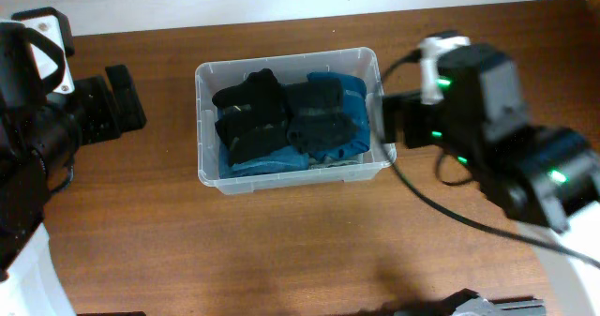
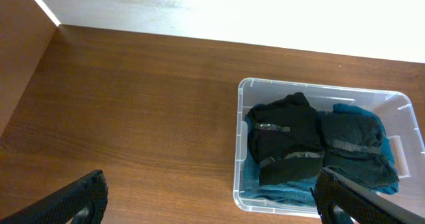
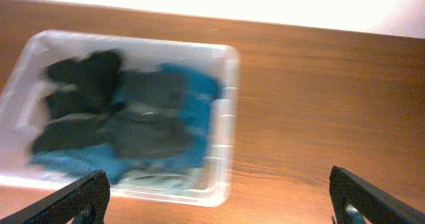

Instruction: Pack container

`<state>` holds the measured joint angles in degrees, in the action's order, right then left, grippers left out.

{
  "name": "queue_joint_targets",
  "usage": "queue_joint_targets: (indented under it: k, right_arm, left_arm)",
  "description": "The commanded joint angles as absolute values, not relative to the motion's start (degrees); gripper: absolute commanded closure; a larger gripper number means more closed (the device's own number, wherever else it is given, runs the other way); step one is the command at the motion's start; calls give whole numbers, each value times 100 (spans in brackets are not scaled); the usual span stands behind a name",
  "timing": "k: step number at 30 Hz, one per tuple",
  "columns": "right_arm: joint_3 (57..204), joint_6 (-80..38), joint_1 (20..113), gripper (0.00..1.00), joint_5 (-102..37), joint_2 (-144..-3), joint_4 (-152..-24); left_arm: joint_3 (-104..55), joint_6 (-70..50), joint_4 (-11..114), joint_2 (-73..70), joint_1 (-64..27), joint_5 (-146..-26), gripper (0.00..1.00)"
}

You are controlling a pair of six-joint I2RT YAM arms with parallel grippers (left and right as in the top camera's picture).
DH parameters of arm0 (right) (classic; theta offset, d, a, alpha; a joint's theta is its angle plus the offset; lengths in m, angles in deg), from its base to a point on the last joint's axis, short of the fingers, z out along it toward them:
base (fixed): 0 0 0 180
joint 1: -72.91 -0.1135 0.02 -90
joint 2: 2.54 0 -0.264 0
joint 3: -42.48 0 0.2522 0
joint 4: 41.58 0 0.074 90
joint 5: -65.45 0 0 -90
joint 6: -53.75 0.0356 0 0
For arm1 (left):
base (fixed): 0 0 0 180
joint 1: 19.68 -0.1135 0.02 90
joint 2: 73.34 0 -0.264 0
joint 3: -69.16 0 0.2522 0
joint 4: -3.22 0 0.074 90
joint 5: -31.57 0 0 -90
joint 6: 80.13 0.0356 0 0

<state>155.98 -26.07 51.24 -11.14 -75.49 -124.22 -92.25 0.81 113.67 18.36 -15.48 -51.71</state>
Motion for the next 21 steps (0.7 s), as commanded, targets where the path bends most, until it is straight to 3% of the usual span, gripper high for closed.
queue_joint_targets:
  k: [1,10,14,21]
  right_arm:
    - [15583,-2703,5509,2,-369,-6821,-12440]
    - [14676,-2832,6881,2,-432,-5582,-11990]
    - [13085,-2832,7513,1,-743,-4753,-11028]
    - [10560,-2828,7596,2,-1007,-3398,-10082]
  left_arm:
    - [-9267,114,11367,1782,-1545,-5107,1]
    - [-9267,114,11367,1782,-1545,-5105,1]
    - [-9267,114,11367,1782,-1545,-5107,1]
    - [-9267,114,11367,1782,-1545,-5107,0]
